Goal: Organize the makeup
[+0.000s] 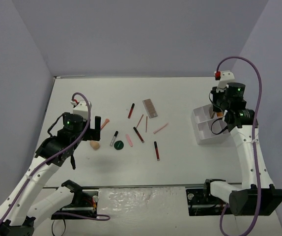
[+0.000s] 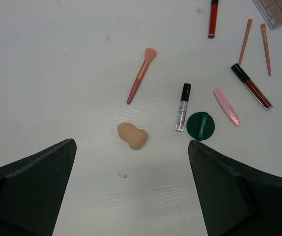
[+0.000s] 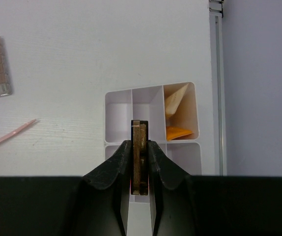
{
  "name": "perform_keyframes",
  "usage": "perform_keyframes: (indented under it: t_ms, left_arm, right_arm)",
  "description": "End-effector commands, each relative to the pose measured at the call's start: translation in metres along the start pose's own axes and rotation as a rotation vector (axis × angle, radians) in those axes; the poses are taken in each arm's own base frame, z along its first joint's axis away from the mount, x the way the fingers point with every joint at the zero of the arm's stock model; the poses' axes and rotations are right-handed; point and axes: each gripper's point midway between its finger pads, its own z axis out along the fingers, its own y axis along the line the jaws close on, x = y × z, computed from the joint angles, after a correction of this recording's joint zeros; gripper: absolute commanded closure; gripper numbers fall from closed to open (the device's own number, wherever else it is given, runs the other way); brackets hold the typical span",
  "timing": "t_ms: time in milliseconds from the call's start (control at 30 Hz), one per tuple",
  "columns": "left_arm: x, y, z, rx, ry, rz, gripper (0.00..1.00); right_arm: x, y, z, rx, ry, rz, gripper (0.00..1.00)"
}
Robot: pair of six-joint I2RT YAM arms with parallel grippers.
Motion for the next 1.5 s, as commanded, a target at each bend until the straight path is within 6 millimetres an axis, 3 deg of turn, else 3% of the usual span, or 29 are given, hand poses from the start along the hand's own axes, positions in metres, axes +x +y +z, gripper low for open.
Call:
perform_keyframes:
  t_ms: [0,300,533,833,1200,1267,1333,1467]
  left_arm:
    - [-0.02,0.009,-0.009,-0.03,-0.068,-0.016,0.03]
    - [-0.022,0.014,-0.018,-0.038,-0.1,-0.028,0.03]
    - [-0.024,0.019,-0.024,-0.05,-0.128,-0.035,0.03]
    - [-0.024,0.02,-0.027,-0.046,-0.141,-0.038,0.03]
    - [-0.023,0.021,-0.025,-0.056,-0.138,-0.039,0.03]
    - [-0.023,0.021,-0.024,-0.056,-0.135,-0.038,0.03]
    - [-0.022,0.021,-0.023,-0.056,-0.131,-0.037,0.03]
    - [-0.021,0.02,-0.02,-0.051,-0.121,-0.04,0.03]
  right_arm:
    - [-0.006,-0.027,-0.023,0.087,-0.055,-0.025,1.0]
    - [0.009,-0.036,-0.024,0.055,-0.009,-0.054,1.0]
    - [0.039,-0.045,-0.003,0.039,0.092,-0.089,1.0]
    - [0.049,-0.06,0.009,0.028,0.082,-0.038,1.0]
    - [0.087,-0.065,0.033,-0.001,0.089,0.085,0.99]
    - [0.095,-0.064,0.036,0.004,0.097,0.096,0.92]
    - [0.094,-0.065,0.037,0.014,0.083,0.107,0.71]
    - [0.081,-0.071,0.03,0.048,0.044,0.113,0.46]
